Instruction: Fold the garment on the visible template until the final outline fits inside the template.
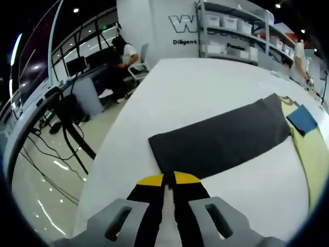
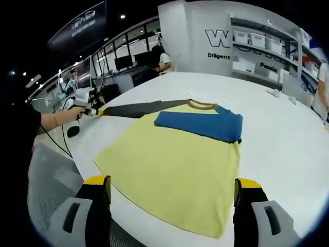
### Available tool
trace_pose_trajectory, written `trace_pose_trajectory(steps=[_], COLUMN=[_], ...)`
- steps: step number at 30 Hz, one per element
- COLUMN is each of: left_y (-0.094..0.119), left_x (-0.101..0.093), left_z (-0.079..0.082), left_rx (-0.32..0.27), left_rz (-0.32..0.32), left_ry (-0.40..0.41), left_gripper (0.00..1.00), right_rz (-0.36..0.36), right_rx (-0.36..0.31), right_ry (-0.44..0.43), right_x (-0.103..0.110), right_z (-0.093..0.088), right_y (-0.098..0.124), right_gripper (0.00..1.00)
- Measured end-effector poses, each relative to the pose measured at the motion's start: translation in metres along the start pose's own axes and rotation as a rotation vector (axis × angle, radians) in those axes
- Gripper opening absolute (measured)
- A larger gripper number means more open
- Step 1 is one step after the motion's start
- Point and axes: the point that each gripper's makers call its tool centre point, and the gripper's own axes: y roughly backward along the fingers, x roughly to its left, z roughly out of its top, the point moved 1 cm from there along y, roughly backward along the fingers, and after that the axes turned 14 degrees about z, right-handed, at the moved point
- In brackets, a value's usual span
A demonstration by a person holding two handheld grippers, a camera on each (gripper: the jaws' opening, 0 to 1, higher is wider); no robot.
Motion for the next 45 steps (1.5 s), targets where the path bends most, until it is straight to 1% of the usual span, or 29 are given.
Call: trace_pose_trajectory(steps=[1, 6, 8, 10, 12, 13, 14, 15, 17, 20, 21, 25, 28, 30, 34, 36, 39, 41, 44, 45], left_y=[-0.001, -0.006, -0.008, -0.010, -0.013, -0.013, -0.013, -0.013, -0.013, -0.012, -0.012, -0.013, -0.015, -0.015, -0.014, -0.013, -0.012, -0.010, -0.006, -0.005], left_x=[0.001, 0.001, 0.000, -0.002, -0.004, -0.004, -0.006, -0.007, -0.009, -0.013, -0.012, -0.011, -0.007, -0.007, -0.012, -0.013, -0.014, -0.015, -0.019, -0.021], left_z=[0.001, 0.010, 0.010, 0.010, 0.008, 0.006, 0.007, 0.006, 0.008, 0.008, 0.008, 0.008, 0.007, 0.007, 0.009, 0.010, 0.011, 0.016, 0.024, 0.028], left_rx=[-0.001, -0.007, -0.003, 0.000, 0.011, 0.019, 0.011, 0.015, -0.007, 0.001, 0.002, 0.007, 0.012, 0.012, 0.008, 0.010, 0.021, 0.021, -0.002, -0.009], left_rz=[-0.001, -0.019, -0.014, -0.010, -0.005, -0.002, -0.011, -0.010, -0.007, -0.018, -0.006, 0.005, 0.019, 0.015, 0.005, 0.019, 0.005, -0.005, -0.014, -0.025], left_ry=[0.002, 0.049, 0.045, 0.022, 0.014, 0.019, 0.047, 0.041, 0.018, 0.040, 0.045, 0.066, 0.079, 0.092, 0.074, 0.042, 0.061, 0.071, 0.048, 0.052], left_gripper=[0.19, 0.26, 0.28, 0.29, 0.30, 0.29, 0.28, 0.28, 0.26, 0.20, 0.19, 0.16, 0.09, 0.08, 0.03, 0.02, 0.02, 0.02, 0.02, 0.02], right_rz=[0.000, -0.007, -0.008, -0.010, -0.012, -0.013, -0.012, -0.012, -0.011, -0.011, -0.011, -0.009, -0.013, -0.016, -0.018, -0.020, -0.019, -0.019, -0.020, -0.021], right_rx=[0.000, 0.002, 0.004, 0.004, 0.006, 0.005, 0.004, 0.001, -0.004, -0.002, 0.001, 0.007, 0.007, 0.006, 0.007, 0.004, 0.000, 0.000, 0.000, 0.000], right_ry=[-0.001, -0.004, -0.005, -0.006, -0.006, -0.005, -0.005, -0.005, -0.005, -0.006, -0.009, -0.005, -0.007, -0.007, -0.007, -0.011, -0.011, -0.010, -0.011, -0.018], right_x=[0.000, -0.001, -0.001, -0.002, -0.002, -0.003, -0.003, -0.003, -0.003, -0.003, -0.003, -0.002, -0.003, -0.004, -0.004, -0.004, -0.004, -0.004, -0.005, -0.006], right_z=[0.000, -0.001, -0.002, -0.002, -0.003, -0.003, -0.003, -0.002, -0.001, -0.002, -0.003, -0.006, -0.007, -0.007, -0.008, -0.008, -0.007, -0.007, -0.009, -0.010], right_y=[0.000, 0.001, 0.001, 0.002, 0.002, 0.003, 0.003, 0.003, 0.004, 0.004, 0.004, 0.004, 0.006, 0.007, 0.007, 0.008, 0.009, 0.010, 0.011, 0.010], right_gripper=[0.99, 0.99, 0.99, 0.99, 0.99, 0.99, 0.99, 0.99, 0.99, 0.99, 0.99, 0.99, 0.99, 0.99, 0.99, 0.99, 0.99, 0.99, 0.99, 0.99])
